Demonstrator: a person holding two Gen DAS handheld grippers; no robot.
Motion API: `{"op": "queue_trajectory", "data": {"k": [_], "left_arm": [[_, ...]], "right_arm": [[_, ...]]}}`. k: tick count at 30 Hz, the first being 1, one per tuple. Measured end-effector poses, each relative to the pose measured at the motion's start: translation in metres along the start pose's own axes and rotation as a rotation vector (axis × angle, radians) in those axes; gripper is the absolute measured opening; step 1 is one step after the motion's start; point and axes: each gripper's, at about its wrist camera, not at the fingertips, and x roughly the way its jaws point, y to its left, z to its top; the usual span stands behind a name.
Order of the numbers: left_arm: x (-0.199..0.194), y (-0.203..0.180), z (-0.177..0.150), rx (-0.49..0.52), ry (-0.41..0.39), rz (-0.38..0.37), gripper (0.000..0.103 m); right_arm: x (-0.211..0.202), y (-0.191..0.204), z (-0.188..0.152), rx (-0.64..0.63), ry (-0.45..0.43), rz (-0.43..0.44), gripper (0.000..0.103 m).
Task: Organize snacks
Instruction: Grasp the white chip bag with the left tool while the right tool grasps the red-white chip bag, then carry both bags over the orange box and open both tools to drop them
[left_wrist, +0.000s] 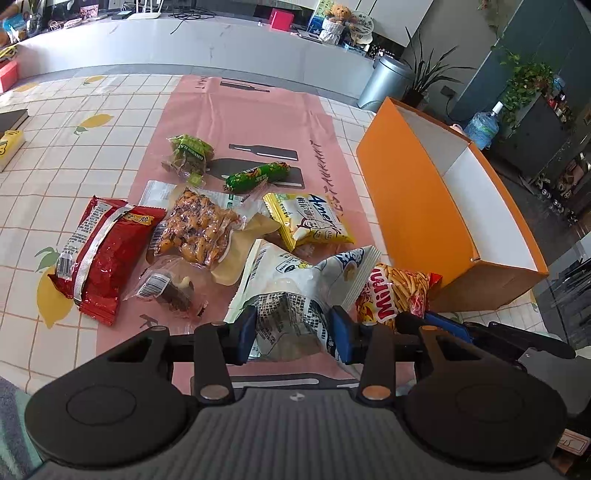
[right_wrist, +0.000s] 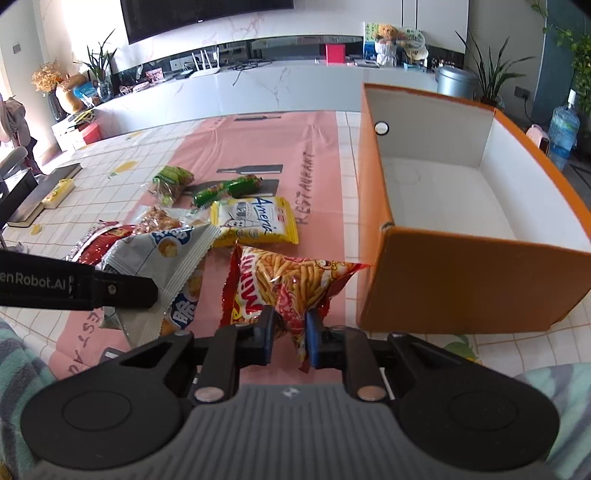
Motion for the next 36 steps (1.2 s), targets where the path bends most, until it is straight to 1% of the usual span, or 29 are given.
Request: {"op": "queue_trajectory", "data": {"k": [4,6,7,10,12,14,16,17,18,19,20,21,22,23,24,26,30,33,34,35,36], "left_arm": [[-0.017,-0.005,-0.002,0.011,-0.044,0.003,0.048],[-0.022,-0.005,-0.003,0.008,-0.055,0.008,0.048],[-0.023,-0.004,-0.004,0.003,-0.054,0.01,0.048],[-0.027,-0.005,-0.005,-0.001,-0.056,0.013,0.048],[-0.029,-0.009,-0.006,0.015,-0.058,0.02,0.048],[-0.024,-0.011,-0.007,0.023,-0.047,0.029,0.048],[-0.018,-0.012,-0.011,0.025,-0.03,0.04,0.048],[-0.016,-0.012,-0.013,0.026,-0.026,0.044,0.048],[-0.015,-0.012,-0.014,0.025,-0.022,0.048,0.048],[-0.014,-0.012,-0.015,0.024,-0.019,0.05,0.048],[-0.013,-0.011,-0.015,0.023,-0.017,0.051,0.048],[-0.013,-0.012,-0.015,0.023,-0.017,0.051,0.048],[-0.014,-0.012,-0.014,0.024,-0.019,0.051,0.048],[-0.014,-0.012,-0.013,0.026,-0.021,0.051,0.048],[-0.014,-0.012,-0.012,0.027,-0.023,0.052,0.048],[-0.013,-0.012,-0.01,0.026,-0.024,0.057,0.048],[-0.011,-0.01,-0.007,0.026,-0.02,0.057,0.048],[-0.007,-0.009,-0.006,0.029,-0.016,0.061,0.048],[-0.006,-0.009,-0.006,0.03,-0.014,0.061,0.048],[-0.004,-0.009,-0.005,0.031,-0.01,0.06,0.048],[-0.003,-0.009,-0.005,0.031,-0.006,0.059,0.048]], "right_arm": [[-0.004,-0.006,-0.003,0.044,0.011,0.038,0.011],[-0.01,-0.008,-0.005,0.049,0.003,0.04,0.01],[-0.011,-0.009,-0.007,0.051,0.004,0.036,0.002],[-0.017,-0.015,-0.011,0.089,0.01,0.055,0.002],[-0.02,-0.015,-0.013,0.082,0.008,0.059,0.002],[-0.014,-0.015,-0.014,0.08,0.019,0.056,0.003],[-0.002,-0.016,-0.017,0.083,0.064,0.051,0.004],[-0.001,-0.018,-0.019,0.092,0.057,0.057,0.006],[-0.001,-0.02,-0.021,0.098,0.051,0.059,0.008],[-0.002,-0.022,-0.022,0.108,0.049,0.057,0.012],[-0.002,-0.024,-0.022,0.118,0.048,0.06,0.029],[-0.003,-0.027,-0.023,0.135,0.041,0.06,0.039],[-0.003,-0.03,-0.022,0.157,0.033,0.06,0.055],[-0.004,-0.033,-0.022,0.181,0.022,0.068,0.061],[-0.003,-0.037,-0.02,0.208,0.012,0.086,0.063],[0.002,-0.042,-0.018,0.257,0.012,0.102,0.074],[0.02,-0.042,-0.015,0.287,0.054,0.09,0.074],[0.026,-0.04,-0.014,0.279,0.06,0.086,0.074],[0.027,-0.039,-0.014,0.275,0.058,0.089,0.073],[0.028,-0.038,-0.014,0.268,0.06,0.093,0.068],[0.03,-0.037,-0.014,0.258,0.067,0.097,0.065]]}}
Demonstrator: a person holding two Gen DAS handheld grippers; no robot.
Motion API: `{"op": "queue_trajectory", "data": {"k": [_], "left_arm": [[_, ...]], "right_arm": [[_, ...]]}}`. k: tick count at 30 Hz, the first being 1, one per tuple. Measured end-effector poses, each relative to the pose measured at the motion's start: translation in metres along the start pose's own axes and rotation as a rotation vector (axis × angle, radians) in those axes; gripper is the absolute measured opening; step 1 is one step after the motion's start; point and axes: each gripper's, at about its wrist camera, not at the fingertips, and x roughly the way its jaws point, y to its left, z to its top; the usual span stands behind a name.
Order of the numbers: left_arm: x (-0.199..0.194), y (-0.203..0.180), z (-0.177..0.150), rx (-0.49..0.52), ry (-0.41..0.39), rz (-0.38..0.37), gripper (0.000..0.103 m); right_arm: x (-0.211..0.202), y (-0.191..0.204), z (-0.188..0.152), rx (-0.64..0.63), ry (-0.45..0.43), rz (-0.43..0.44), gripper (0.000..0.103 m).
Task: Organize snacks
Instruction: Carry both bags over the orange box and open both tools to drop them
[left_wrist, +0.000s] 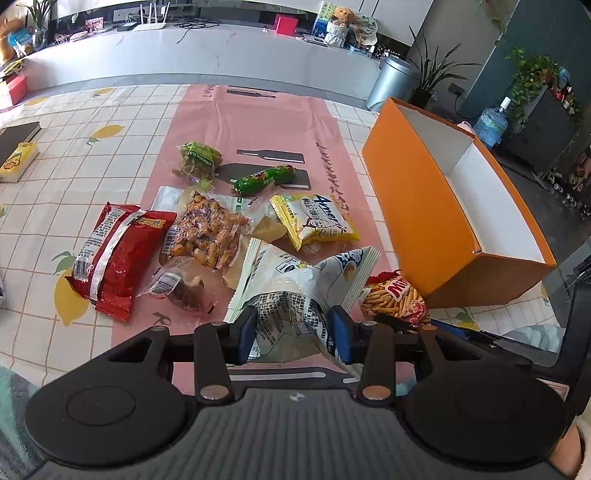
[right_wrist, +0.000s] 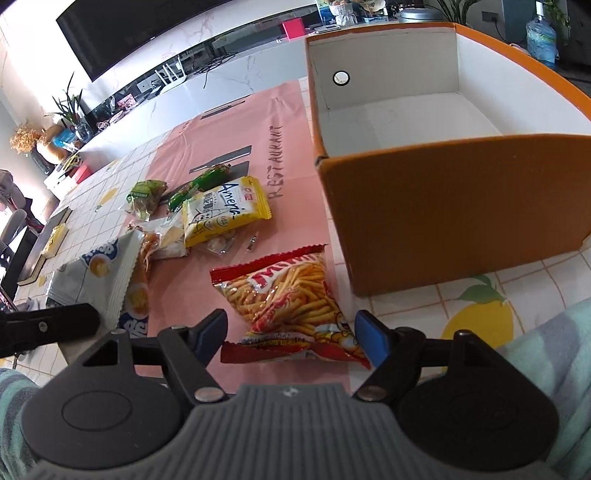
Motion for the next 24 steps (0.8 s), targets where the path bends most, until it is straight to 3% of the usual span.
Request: {"op": "queue_trajectory", "data": {"k": [1,8,16,20,24], "left_arm": [[0.001,0.0,0.0,0.0,0.003,-0.002,0.048],[-0.008,-0.001,0.004,0.007,-0.015,-0.002,0.048],[-0.045,-0.024,0.019,0.09,-0.111,0.021,0.048],[-0.061,-0.052,0.033,0.164,-0.165,0.008,0.048],[-0.066,-0.086,0.048,0.236,-0.197,-0.042,0.048]], "right_arm": [[0.0,0.001,-0.001,-0.007,0.002,-0.002,0.055],[-0.015,0.012,-0.003,-0.067,-0.02,0.007,0.044],[-0.085,0.017,0.014,-0.097,-0.16,0.059,0.043],[-0.119,0.011,0.034,-0.149,-0.234,0.031,0.043],[-0.139,-0.01,0.066,-0.158,-0.252,-0.004,0.043]]}}
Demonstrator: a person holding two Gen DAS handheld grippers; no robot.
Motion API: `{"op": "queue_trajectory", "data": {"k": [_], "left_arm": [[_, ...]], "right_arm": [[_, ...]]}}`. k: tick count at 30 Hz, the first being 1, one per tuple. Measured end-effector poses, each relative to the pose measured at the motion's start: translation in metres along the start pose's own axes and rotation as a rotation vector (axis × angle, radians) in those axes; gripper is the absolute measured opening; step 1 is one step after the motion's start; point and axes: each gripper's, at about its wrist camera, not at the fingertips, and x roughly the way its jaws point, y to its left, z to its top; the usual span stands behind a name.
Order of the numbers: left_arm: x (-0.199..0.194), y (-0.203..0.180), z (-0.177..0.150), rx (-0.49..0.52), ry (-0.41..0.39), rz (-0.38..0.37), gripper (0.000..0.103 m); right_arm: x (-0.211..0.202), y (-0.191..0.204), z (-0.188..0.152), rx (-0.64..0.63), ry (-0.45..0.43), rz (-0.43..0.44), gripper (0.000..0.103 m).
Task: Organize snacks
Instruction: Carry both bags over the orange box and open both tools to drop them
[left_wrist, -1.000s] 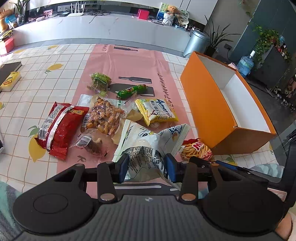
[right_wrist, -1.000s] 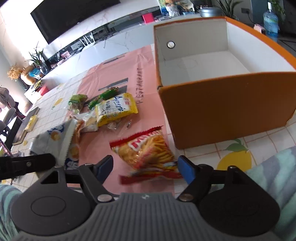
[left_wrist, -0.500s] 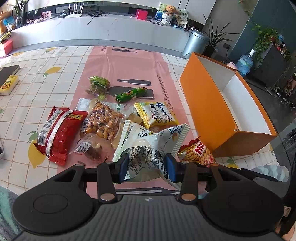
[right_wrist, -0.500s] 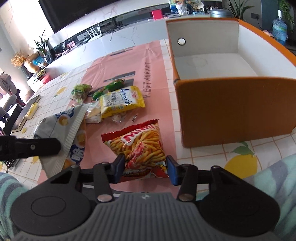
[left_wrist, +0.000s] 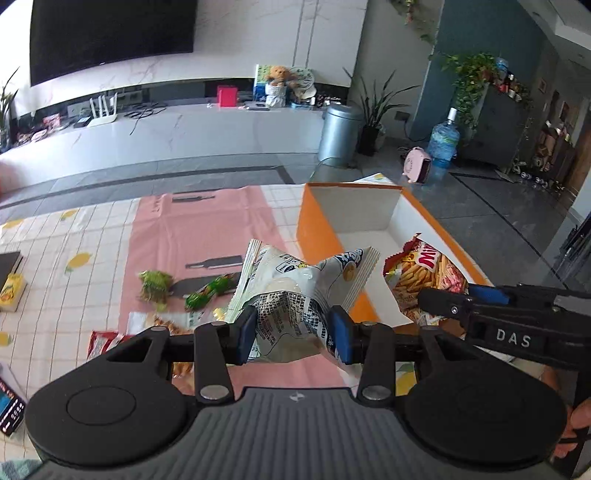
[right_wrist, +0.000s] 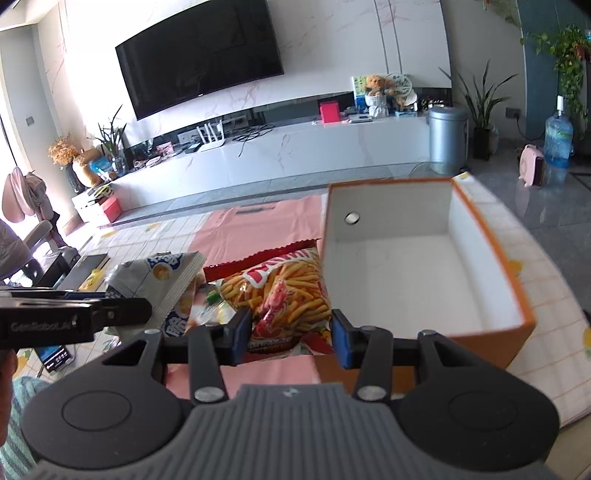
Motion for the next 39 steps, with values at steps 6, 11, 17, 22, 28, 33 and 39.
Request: {"op": "queue_trajectory", "data": {"k": [6,11,17,22,28,33,39], "left_arm": [[0.029,-0.046,0.028,0.12,0.021,-0.088,0.048],[0.071,-0.076,0.044,0.213,0.096,-0.174,0.048],[0.123,-0.099,0.051,0.345,0.19,-0.196,0.048],[0.157,-0.101,0.056,0.427,0.261,-0.197,0.048],[0.188,-0.093,0.06,0.514,0.347,-0.247,0.048],[0.2,-0.105,0.061,0.649,0.394,-0.265,0.048],[0.216,-0.119,0.052,0.798,0.455,-0.305,0.048]], "right_arm": [[0.004,-0.041,0.037,-0.079,0.037,-0.105,0.043],[0.03,-0.078,0.051,-0.152,0.151,-0.173,0.043],[0.07,-0.108,0.057,-0.22,0.288,-0.17,0.043],[0.102,-0.116,0.058,-0.24,0.378,-0.104,0.043],[0.143,-0.113,0.054,-0.265,0.485,-0.068,0.043],[0.163,-0.109,0.049,-0.275,0.565,-0.037,0.044],[0.179,-0.116,0.043,-0.272,0.682,-0.008,0.044]]}}
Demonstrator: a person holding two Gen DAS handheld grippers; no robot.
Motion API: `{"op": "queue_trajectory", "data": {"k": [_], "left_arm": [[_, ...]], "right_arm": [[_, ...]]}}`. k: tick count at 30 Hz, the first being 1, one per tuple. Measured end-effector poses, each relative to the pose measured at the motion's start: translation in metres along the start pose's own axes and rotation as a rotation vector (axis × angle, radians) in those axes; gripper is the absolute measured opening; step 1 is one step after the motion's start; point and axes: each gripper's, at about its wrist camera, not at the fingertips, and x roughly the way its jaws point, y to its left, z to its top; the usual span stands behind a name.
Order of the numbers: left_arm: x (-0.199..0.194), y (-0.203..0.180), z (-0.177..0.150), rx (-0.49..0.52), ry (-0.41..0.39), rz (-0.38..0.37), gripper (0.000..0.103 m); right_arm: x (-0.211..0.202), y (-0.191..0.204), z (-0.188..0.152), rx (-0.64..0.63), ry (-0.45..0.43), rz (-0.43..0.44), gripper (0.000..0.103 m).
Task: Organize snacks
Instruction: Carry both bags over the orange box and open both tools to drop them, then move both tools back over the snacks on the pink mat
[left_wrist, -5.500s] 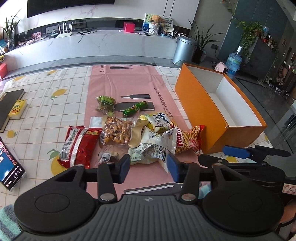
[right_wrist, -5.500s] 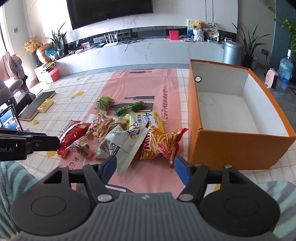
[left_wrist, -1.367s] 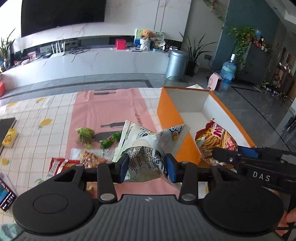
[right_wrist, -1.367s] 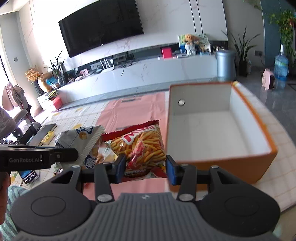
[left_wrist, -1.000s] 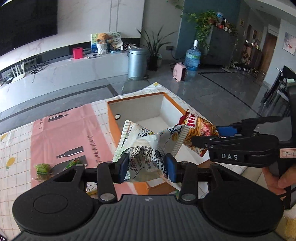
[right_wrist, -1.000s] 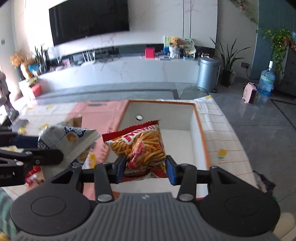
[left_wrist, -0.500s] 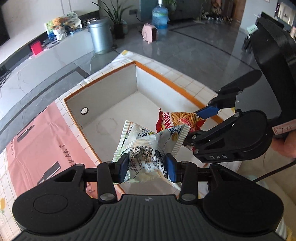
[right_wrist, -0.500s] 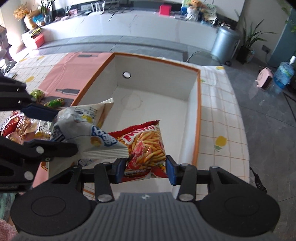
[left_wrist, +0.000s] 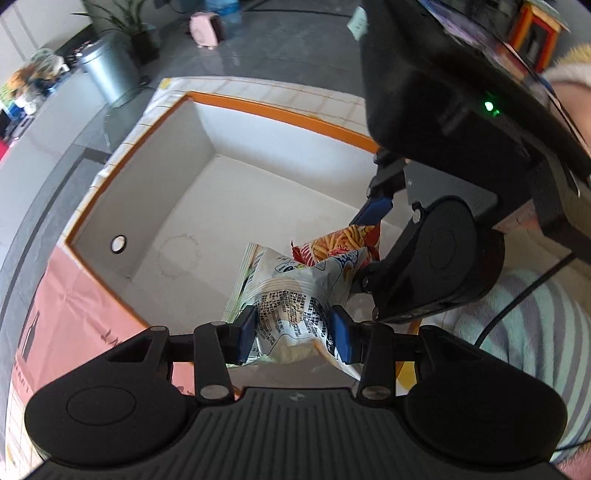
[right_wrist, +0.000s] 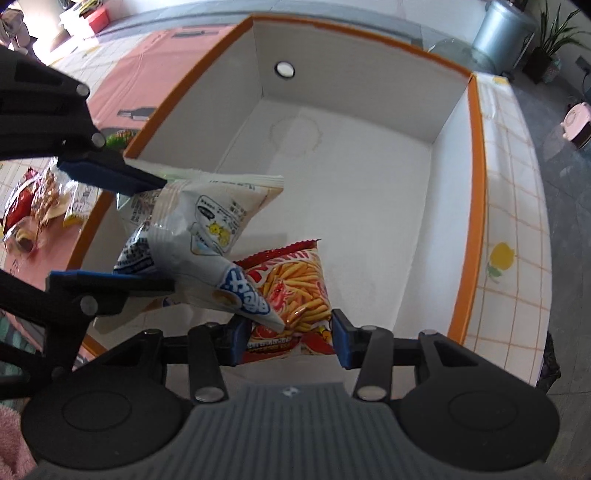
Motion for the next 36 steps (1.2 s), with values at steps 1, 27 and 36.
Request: {"op": "queue_trajectory", "data": {"k": [1,27,36], "left_arm": [[0.004,0.001,0.001,0.007,0.016,-0.009,0.048],[-0.047,-0.015,-0.028,-0.067,-0.001,0.026,0.059],[-0.117,-0.022,-0.071,-0.212,-0.162,0.089,0.059]], "right_arm": [[0.002,0.0,-0.001,-0.007,0.011,-0.003,0.044],[-0.035,0.016,-0.011,0.026,-0.017,-0.095,0.065],[-0.091,0.051,-0.036,0.079,-0.186,-0.109,0.065]]}}
